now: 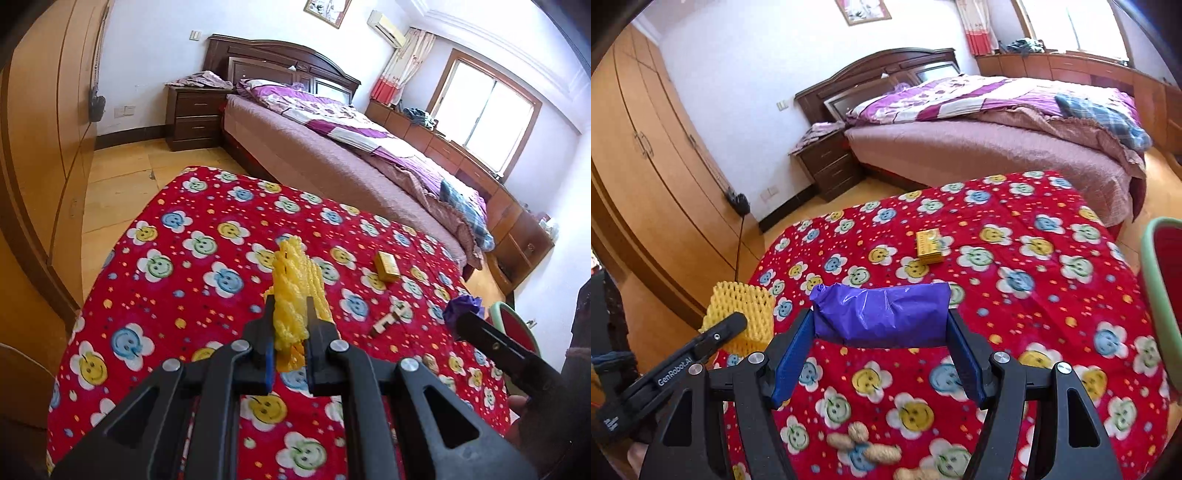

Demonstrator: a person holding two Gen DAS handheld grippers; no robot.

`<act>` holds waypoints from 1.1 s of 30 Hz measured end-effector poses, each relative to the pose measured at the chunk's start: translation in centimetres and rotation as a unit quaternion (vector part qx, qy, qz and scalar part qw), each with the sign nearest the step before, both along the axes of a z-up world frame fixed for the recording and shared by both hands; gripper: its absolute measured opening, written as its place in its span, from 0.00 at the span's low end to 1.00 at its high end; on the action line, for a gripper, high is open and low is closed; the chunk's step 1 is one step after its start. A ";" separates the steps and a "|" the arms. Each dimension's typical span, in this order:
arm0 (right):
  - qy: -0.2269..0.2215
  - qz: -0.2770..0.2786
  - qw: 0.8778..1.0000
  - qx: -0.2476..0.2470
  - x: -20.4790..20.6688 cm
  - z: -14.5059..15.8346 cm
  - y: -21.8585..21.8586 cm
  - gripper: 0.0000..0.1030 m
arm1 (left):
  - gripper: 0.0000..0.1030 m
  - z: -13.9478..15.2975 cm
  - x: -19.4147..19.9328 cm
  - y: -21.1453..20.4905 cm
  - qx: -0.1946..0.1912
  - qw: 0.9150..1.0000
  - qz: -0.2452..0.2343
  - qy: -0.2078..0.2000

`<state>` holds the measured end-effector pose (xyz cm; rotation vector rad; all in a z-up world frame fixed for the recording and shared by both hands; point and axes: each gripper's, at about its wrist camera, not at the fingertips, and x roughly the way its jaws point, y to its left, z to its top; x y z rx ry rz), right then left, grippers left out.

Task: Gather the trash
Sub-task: 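Carry the purple bag and the foam net toward the bucket with both grippers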

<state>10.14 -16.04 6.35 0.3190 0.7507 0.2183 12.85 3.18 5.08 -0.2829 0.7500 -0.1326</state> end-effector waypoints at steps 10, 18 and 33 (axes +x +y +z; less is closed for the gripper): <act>-0.006 -0.035 0.999 0.010 -3.7 0.9 -3.7 0.70 | 0.11 0.9 -1.5 -3.0 -0.009 0.999 -0.038 -0.004; -0.017 -0.068 0.997 0.019 -6.2 1.6 -6.8 0.70 | 0.11 1.7 -2.5 -5.0 -0.026 0.997 -0.066 -0.007; -0.029 -0.124 0.991 0.036 -9.8 1.7 -12.2 0.70 | 0.11 2.3 -3.1 -9.1 -0.033 0.993 -0.111 -0.005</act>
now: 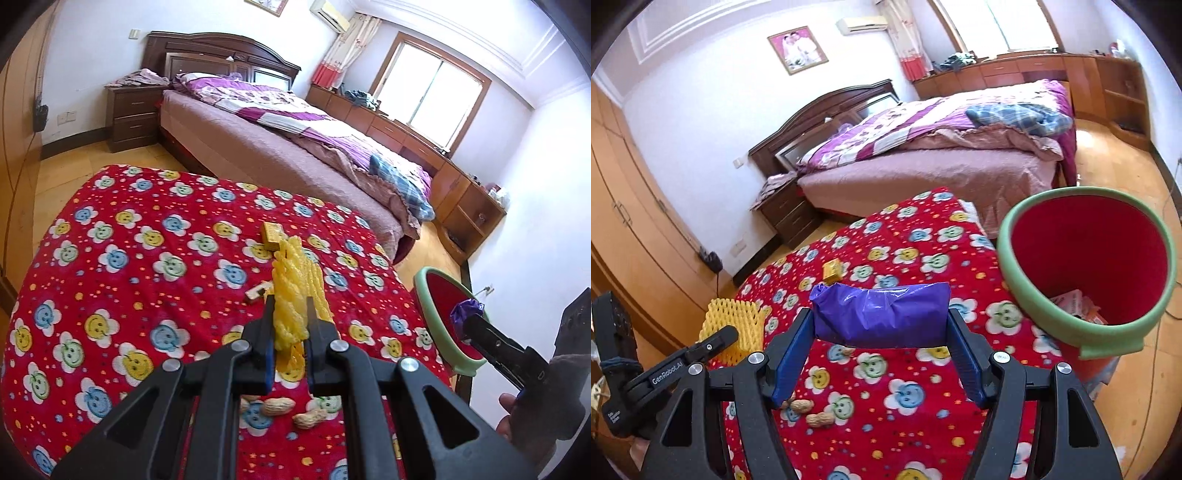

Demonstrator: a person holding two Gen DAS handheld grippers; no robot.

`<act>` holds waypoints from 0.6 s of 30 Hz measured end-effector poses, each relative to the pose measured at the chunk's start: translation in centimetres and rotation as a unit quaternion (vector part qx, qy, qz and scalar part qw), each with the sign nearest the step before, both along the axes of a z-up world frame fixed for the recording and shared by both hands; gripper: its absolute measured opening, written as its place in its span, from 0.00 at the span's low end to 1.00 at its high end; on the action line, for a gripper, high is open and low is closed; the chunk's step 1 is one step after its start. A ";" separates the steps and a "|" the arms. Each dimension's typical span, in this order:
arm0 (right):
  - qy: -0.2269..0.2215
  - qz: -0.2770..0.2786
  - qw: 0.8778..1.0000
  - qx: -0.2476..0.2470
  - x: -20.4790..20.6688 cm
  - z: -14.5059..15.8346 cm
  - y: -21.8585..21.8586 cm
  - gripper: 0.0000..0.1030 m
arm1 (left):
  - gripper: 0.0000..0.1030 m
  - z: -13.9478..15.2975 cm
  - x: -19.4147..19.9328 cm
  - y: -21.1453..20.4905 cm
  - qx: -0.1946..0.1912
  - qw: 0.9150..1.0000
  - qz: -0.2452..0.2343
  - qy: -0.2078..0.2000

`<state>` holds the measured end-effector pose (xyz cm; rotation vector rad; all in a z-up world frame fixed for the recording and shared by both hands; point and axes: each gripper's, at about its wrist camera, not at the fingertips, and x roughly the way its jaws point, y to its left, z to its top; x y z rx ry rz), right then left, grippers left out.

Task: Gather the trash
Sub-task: 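Carry the purple bag and the foam net toward the bucket with both grippers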

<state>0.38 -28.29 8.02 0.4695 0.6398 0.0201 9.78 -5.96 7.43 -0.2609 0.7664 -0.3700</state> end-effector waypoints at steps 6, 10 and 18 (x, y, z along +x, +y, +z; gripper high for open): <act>-0.006 -0.020 1.000 0.002 -1.0 0.1 -2.1 0.70 | 0.11 -0.2 0.1 -2.3 0.000 1.000 -0.023 0.007; -0.010 -0.037 0.999 0.001 -1.7 0.3 -3.5 0.70 | 0.11 -0.3 0.2 -3.7 -0.005 0.999 -0.039 0.011; -0.014 -0.064 0.998 0.002 -2.8 0.2 -6.3 0.70 | 0.11 -0.7 0.6 -7.3 -0.015 0.997 -0.078 0.022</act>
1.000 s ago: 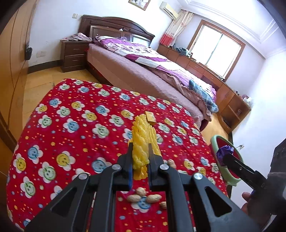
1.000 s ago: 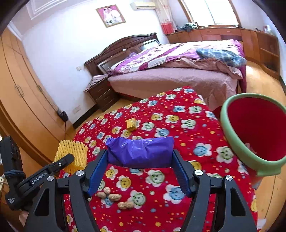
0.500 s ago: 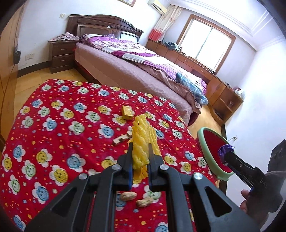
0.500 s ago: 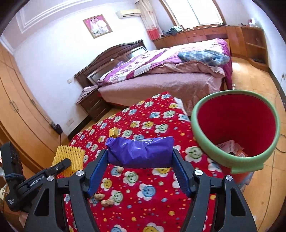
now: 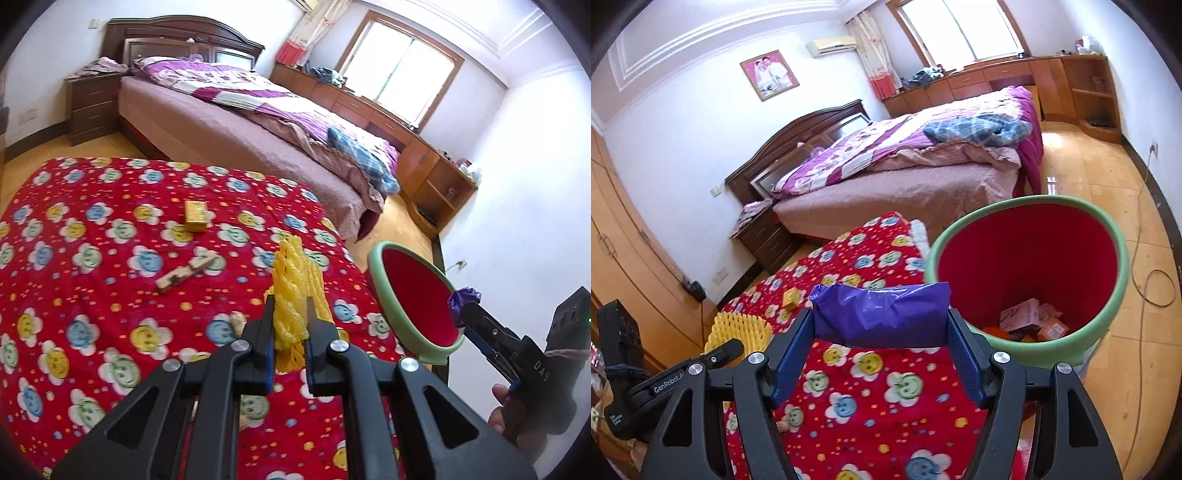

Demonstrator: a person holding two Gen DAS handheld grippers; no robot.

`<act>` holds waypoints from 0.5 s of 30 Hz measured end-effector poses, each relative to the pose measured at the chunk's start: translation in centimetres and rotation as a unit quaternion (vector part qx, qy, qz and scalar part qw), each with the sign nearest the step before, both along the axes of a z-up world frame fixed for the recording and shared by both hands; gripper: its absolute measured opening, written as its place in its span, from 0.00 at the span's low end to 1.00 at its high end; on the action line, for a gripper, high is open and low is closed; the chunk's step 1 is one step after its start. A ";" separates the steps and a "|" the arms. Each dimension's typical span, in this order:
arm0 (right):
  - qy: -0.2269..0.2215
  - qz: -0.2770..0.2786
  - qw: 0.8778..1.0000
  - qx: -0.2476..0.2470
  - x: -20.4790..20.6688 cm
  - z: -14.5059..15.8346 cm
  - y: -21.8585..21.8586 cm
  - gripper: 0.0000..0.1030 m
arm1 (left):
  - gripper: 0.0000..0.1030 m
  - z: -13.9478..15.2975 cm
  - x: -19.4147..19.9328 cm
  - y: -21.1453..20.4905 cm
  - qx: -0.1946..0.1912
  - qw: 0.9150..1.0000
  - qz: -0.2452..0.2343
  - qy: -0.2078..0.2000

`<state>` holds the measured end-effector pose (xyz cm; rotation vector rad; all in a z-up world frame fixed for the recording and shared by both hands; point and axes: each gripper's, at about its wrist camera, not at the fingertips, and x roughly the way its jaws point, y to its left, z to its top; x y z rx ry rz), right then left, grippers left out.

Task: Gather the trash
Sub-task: 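Carry the purple bag and the foam net toward the bucket with both grippers, then open the right gripper over the bucket to drop the purple bag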

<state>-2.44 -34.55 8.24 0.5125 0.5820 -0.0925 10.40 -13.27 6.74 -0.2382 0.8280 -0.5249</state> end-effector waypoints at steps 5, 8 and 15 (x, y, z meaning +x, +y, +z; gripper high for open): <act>0.006 -0.028 1.000 -0.003 -0.4 -0.4 -2.3 0.70 | 0.11 -0.1 0.4 -2.1 -0.001 1.000 -0.020 -0.001; 0.012 -0.052 0.999 -0.005 -0.3 -0.8 -4.0 0.70 | 0.11 -0.3 0.9 -3.3 -0.004 1.000 -0.031 0.005; 0.030 -0.090 0.995 -0.007 0.1 -2.3 -7.2 0.70 | 0.11 -0.4 1.7 -6.4 -0.002 0.998 -0.055 0.001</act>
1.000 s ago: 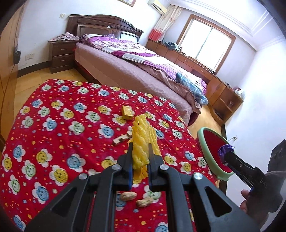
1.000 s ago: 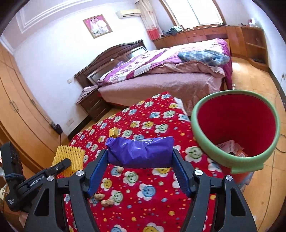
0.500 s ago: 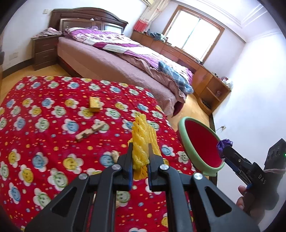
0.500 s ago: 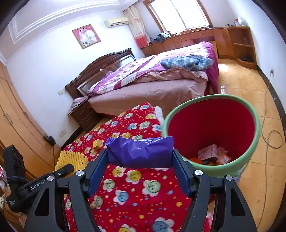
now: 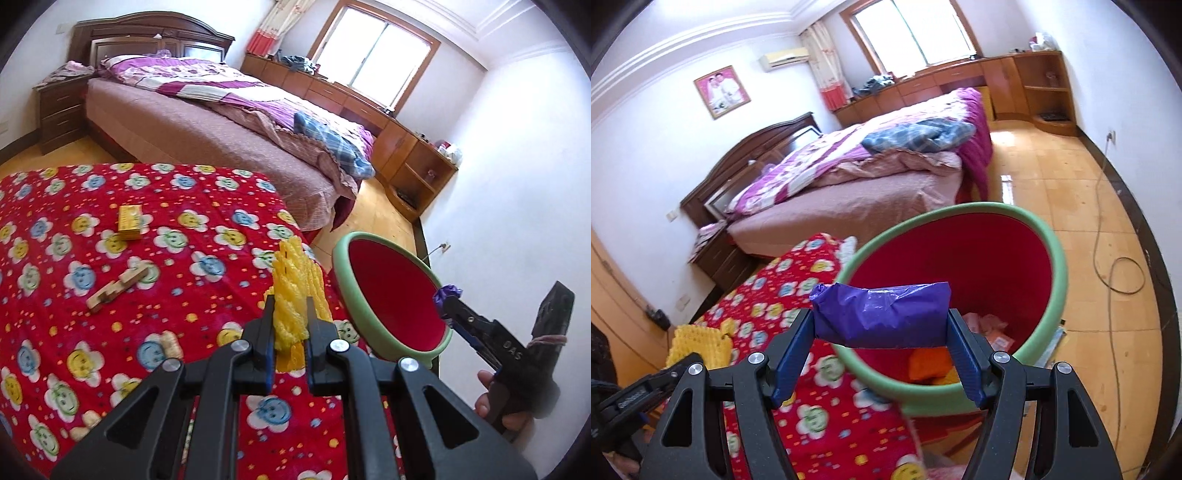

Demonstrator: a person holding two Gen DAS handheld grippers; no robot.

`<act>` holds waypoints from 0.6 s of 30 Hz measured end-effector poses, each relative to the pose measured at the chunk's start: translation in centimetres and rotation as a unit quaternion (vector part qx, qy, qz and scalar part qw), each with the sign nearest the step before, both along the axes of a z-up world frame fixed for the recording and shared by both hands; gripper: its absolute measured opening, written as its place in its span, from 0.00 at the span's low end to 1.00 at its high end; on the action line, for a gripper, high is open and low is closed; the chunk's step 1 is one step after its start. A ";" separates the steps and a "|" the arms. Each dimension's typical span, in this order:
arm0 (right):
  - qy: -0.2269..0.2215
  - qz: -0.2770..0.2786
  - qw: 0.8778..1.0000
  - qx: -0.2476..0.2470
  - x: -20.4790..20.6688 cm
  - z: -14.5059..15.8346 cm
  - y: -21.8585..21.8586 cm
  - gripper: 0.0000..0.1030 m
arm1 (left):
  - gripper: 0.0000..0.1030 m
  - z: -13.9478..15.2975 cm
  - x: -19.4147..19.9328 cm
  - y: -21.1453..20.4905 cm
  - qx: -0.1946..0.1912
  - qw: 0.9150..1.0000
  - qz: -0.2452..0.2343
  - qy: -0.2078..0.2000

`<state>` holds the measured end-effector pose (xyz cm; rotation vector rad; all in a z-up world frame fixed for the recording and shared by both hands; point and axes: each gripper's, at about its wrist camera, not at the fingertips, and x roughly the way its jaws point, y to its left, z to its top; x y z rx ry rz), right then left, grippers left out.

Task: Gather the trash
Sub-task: 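Open the right gripper over the bucket to drop the purple bag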

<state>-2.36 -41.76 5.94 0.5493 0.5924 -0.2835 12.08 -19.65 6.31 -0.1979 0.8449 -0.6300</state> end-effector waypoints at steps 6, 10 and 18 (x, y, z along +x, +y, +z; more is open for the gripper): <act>0.005 -0.004 1.000 0.018 0.5 -1.4 -1.6 0.71 | 0.11 -0.1 0.4 -2.0 0.009 1.000 -0.016 -0.003; -0.005 -0.012 1.000 0.023 0.0 -1.7 -2.0 0.73 | 0.11 -0.3 0.6 -3.4 0.015 1.000 -0.027 -0.004; -0.007 -0.019 1.000 0.017 -0.9 -1.6 -2.9 0.74 | 0.10 -0.5 0.6 -6.1 0.021 0.998 -0.053 -0.011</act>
